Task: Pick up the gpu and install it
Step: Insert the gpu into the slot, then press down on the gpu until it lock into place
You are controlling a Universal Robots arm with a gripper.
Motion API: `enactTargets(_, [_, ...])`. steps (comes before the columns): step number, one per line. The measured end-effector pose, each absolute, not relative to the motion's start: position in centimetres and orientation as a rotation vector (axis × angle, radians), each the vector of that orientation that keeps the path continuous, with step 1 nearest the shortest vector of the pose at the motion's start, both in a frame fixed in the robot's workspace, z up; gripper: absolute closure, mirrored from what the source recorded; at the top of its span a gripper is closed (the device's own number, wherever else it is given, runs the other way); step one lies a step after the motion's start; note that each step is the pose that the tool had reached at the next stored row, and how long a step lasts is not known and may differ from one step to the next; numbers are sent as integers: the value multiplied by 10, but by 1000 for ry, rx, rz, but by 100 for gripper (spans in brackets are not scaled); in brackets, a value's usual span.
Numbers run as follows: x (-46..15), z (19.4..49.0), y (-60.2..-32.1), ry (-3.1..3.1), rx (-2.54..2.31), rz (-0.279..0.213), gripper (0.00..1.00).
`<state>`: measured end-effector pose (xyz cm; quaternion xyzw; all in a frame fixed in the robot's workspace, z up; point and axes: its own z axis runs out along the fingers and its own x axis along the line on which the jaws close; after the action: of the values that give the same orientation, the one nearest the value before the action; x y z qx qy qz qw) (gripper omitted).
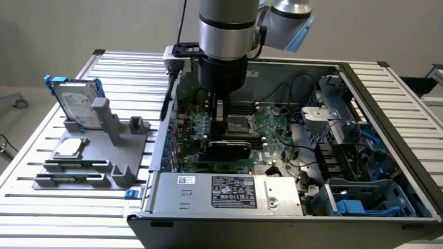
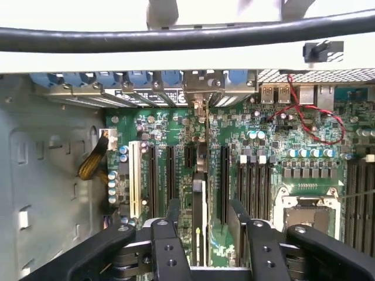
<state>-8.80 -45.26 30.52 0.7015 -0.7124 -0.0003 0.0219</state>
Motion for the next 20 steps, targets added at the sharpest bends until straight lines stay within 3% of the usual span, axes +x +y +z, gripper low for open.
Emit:
enactTargets(7, [-88,309,-452,-2209,2172,-1,87])
enactTargets(20, [-88,309,-452,-2209,2172,-1,89])
